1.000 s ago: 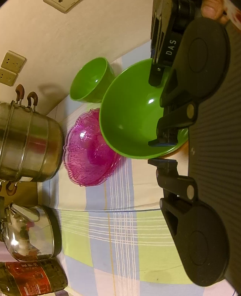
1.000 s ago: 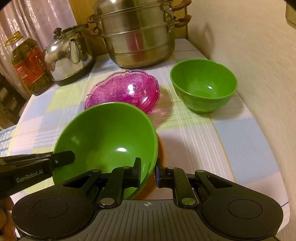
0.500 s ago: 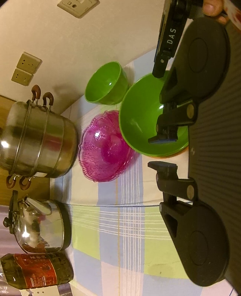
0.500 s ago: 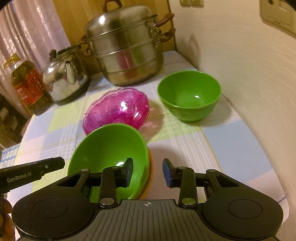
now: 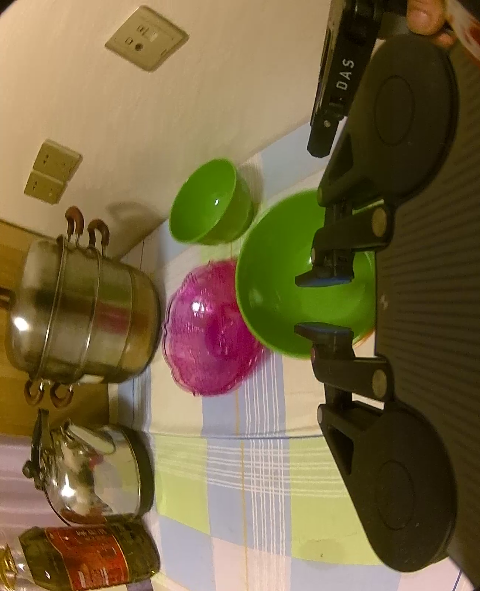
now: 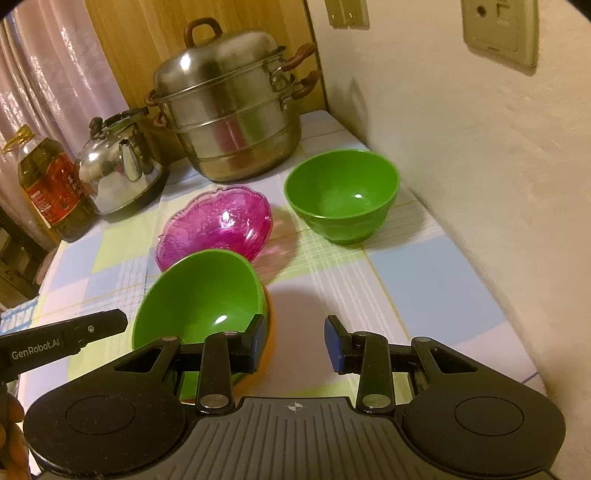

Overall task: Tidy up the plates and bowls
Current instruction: 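Move both grippers toward the smaller green bowl by the wall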

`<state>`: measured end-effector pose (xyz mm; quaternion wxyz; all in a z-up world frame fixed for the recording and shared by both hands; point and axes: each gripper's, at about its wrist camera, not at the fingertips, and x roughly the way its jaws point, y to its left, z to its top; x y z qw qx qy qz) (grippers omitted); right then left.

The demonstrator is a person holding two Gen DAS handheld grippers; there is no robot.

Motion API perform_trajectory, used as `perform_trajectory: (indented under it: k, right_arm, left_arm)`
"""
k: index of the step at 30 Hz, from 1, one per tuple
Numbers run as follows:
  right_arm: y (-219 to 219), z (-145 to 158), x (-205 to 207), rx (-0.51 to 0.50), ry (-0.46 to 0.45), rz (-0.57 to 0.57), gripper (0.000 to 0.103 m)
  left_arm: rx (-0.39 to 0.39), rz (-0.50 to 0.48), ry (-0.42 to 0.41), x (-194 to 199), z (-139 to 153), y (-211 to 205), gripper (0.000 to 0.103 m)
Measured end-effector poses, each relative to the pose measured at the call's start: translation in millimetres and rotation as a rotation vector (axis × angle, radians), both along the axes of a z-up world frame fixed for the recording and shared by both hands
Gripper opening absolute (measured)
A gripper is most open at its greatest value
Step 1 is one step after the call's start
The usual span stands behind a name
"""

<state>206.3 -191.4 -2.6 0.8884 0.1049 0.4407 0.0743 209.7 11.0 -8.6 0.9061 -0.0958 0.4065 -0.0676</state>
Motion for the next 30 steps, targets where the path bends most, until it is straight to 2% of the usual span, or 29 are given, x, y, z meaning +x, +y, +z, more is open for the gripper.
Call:
perform_trajectory:
  k: [18,27,30]
  right_arm:
    - [-39.0,12.5,-13.6,-0.004,-0.017,-0.067,0.036]
    - [-60.2,9.6,-10.8,0.012,-0.019,-0.116,0.036]
    - [-67.4,8.8,-5.8,0.015,-0.017,-0.136,0.036]
  left_arm:
    - [0.0,-0.101,-0.02,3.8,16.4,-50.3,0.018]
    - [0.002,-0.142,-0.015,29.2,19.3,-65.3,0.025]
    - [0.011,-0.152,-0.017,41.8,20.6,-69.1,0.033]
